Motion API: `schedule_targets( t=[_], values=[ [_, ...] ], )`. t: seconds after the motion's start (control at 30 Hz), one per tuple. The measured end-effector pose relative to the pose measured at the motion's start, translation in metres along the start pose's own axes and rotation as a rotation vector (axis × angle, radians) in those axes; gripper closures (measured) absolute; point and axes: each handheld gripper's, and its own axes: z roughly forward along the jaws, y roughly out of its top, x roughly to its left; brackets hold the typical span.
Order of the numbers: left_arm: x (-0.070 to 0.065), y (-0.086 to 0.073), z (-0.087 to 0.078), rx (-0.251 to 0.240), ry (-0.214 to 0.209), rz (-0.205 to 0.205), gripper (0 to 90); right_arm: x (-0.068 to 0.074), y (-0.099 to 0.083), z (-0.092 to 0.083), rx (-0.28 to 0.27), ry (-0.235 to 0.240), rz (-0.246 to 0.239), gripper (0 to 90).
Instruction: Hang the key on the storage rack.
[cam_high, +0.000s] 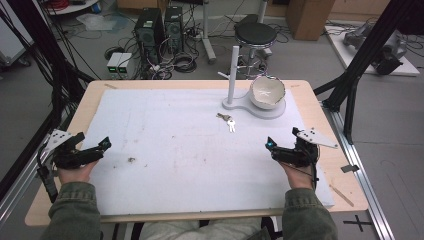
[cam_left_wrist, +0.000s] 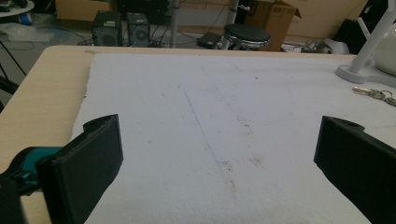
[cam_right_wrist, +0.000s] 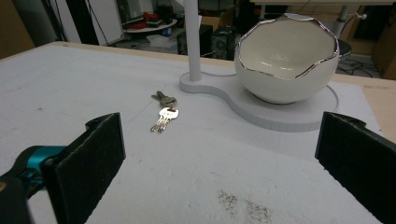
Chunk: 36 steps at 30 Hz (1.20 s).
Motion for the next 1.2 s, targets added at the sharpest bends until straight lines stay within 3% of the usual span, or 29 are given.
schedule_targets(
  t=[0.73,1.2],
  values=[
    [-0.002,-0.002,0.002,0.007,-0.018,0.016,1.7,-0.001,0.0,0.004,0.022,0.005,0.013,0.5],
    [-0.001,-0.002,0.002,0.014,-0.009,0.009,1.7,0.011,0.016,0.023,0.073,0.042,-0.058,0.5]
  ],
)
